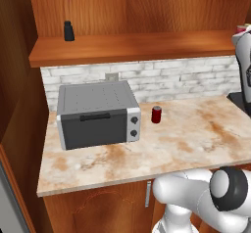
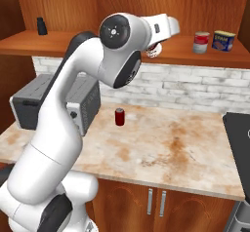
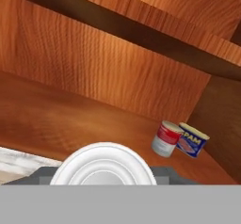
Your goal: Pick the cans from the counter and place them in their designated side in the cabinet.
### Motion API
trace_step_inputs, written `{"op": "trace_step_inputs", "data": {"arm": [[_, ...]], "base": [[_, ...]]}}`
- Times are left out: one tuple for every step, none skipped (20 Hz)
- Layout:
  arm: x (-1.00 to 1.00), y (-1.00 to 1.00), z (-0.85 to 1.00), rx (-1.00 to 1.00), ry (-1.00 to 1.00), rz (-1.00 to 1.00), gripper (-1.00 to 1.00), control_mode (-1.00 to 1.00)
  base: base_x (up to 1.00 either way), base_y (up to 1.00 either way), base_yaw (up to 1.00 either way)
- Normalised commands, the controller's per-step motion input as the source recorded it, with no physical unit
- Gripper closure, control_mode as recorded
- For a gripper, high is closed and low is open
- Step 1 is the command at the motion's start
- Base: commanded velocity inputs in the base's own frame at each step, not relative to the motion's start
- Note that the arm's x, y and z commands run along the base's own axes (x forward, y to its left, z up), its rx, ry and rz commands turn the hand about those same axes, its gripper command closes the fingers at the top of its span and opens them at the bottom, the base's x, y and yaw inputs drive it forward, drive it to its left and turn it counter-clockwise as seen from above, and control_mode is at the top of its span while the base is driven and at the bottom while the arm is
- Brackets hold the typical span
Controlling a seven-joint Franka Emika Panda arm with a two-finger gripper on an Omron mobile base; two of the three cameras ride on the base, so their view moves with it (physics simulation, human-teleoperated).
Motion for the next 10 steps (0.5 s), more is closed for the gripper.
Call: {"op": "trace_step_inputs", "data": {"arm": [[0.27, -0.09, -0.08, 0.00, 0.01, 0.00, 1.00, -1.00], [0.24, -0.13, -0.09, 0.00, 0.00, 0.00, 1.00, -1.00], [0.21, -0.17, -0.10, 0.00, 0.00, 0.00, 1.00, -1.00], [0.23, -0.17, -0.11, 0.00, 0.00, 0.00, 1.00, -1.00], [0.25, -0.18, -0.12, 0.00, 0.02, 0.00, 1.00, -1.00], [0.25, -0.12, -0.14, 0.00, 0.02, 0.00, 1.00, -1.00], [0.27, -0.10, -0.12, 0.00, 0.04, 0.00, 1.00, -1.00], [0.28, -0.10, -0.10, 0.00, 0.03, 0.00, 1.00, -1.00], [0.27, -0.10, -0.11, 0.00, 0.01, 0.00, 1.00, -1.00], [0.27, -0.09, -0.09, 0.00, 0.01, 0.00, 1.00, -1.00]], "base": [[0.00, 0.00, 0.00], [0.00, 0.00, 0.00], [0.00, 0.00, 0.00], [0.00, 0.00, 0.00], [0.00, 0.00, 0.00], [0.00, 0.00, 0.00], [0.00, 0.00, 0.00], [0.00, 0.00, 0.00], [0.00, 0.00, 0.00], [0.00, 0.00, 0.00]]}}
